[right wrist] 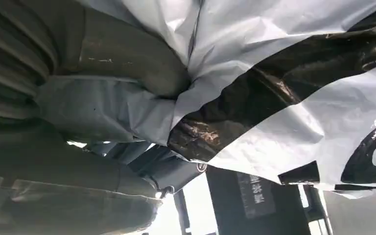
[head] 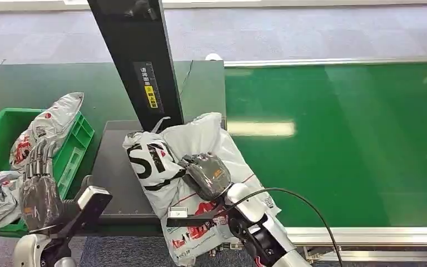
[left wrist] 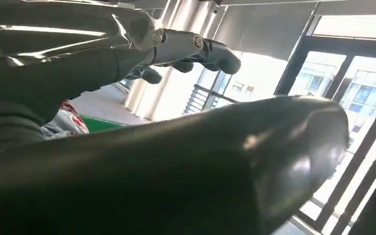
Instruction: Moved the parcel from conveyor to table for the left to box.
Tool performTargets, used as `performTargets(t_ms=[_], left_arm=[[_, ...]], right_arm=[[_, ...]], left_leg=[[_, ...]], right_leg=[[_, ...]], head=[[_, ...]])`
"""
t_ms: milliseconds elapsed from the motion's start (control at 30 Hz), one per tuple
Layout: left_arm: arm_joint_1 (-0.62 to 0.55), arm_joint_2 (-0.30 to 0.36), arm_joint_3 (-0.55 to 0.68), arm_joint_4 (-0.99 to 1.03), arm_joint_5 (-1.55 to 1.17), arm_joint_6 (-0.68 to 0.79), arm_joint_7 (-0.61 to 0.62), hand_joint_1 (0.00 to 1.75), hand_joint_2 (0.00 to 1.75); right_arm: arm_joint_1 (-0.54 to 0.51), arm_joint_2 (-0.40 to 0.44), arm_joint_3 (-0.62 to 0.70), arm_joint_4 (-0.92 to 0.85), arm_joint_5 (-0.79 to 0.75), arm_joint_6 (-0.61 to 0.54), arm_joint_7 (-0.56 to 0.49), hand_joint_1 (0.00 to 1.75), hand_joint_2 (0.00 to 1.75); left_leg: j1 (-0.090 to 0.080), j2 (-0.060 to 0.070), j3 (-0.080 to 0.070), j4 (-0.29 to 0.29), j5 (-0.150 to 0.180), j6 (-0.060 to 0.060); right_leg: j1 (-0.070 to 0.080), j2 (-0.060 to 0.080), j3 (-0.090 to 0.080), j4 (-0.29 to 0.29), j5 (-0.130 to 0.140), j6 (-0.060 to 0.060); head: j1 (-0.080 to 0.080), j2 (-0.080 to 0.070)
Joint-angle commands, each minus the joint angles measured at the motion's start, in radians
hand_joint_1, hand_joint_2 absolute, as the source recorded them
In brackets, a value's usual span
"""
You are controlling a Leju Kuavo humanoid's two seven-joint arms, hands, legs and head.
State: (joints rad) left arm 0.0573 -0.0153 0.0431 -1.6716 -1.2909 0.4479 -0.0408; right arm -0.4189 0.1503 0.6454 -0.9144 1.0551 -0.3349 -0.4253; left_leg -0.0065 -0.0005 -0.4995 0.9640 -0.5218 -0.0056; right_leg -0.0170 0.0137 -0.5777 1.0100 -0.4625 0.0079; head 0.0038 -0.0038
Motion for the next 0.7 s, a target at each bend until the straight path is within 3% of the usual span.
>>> performTargets(t_ms=[33, 267, 300, 367, 400, 700], left_arm=[[-0.042, -0.009, -0.010, 0.105, -0.003, 0.015, -0.008, 0.00, 0.00], [-0.051, 0.000, -0.017, 0.119, -0.002, 0.027, -0.007, 0.00, 0.00], [-0.044, 0.000, -0.019, 0.113, -0.001, 0.030, -0.007, 0.00, 0.00], [-0.040, 0.000, -0.020, 0.112, 0.001, 0.032, -0.008, 0.00, 0.00], [-0.039, 0.000, -0.022, 0.111, 0.002, 0.034, -0.008, 0.00, 0.00], [-0.044, 0.013, -0.027, 0.117, 0.010, 0.042, -0.008, 0.00, 0.00]], right_arm=[[-0.110, 0.034, 0.075, 0.148, -0.030, -0.049, -0.038, 1.75, 1.75], [-0.152, 0.066, 0.116, 0.175, -0.047, -0.067, -0.044, 1.75, 1.75], [-0.149, 0.063, 0.123, 0.166, -0.038, -0.086, -0.033, 0.00, 1.75], [-0.146, 0.067, 0.124, 0.170, -0.044, -0.087, -0.025, 0.00, 1.75], [-0.141, 0.067, 0.126, 0.168, -0.050, -0.087, -0.026, 0.00, 0.00], [-0.157, 0.069, 0.127, 0.192, -0.051, -0.099, -0.002, 0.00, 0.00]], left_leg=[[0.002, 0.000, 0.003, -0.004, 0.001, -0.002], [0.000, 0.000, 0.001, -0.001, 0.001, -0.001], [0.002, 0.000, 0.002, -0.003, 0.002, -0.002], [0.001, 0.000, 0.001, -0.002, 0.001, -0.001], [0.001, 0.000, 0.001, -0.002, 0.000, -0.001], [0.000, 0.000, 0.000, -0.001, 0.000, -0.001]], right_leg=[[0.002, -0.002, 0.004, -0.005, 0.002, -0.002], [0.000, -0.001, 0.001, -0.001, 0.000, -0.001], [0.002, -0.002, 0.003, -0.004, 0.002, -0.002], [0.002, -0.001, 0.002, -0.003, 0.001, -0.001], [0.001, -0.002, 0.002, -0.002, 0.000, -0.001], [0.000, -0.001, 0.001, -0.001, 0.000, 0.000]], head=[[0.000, 0.000], [0.000, 0.000], [0.000, 0.000], [0.000, 0.000], [0.000, 0.000], [0.000, 0.000]])
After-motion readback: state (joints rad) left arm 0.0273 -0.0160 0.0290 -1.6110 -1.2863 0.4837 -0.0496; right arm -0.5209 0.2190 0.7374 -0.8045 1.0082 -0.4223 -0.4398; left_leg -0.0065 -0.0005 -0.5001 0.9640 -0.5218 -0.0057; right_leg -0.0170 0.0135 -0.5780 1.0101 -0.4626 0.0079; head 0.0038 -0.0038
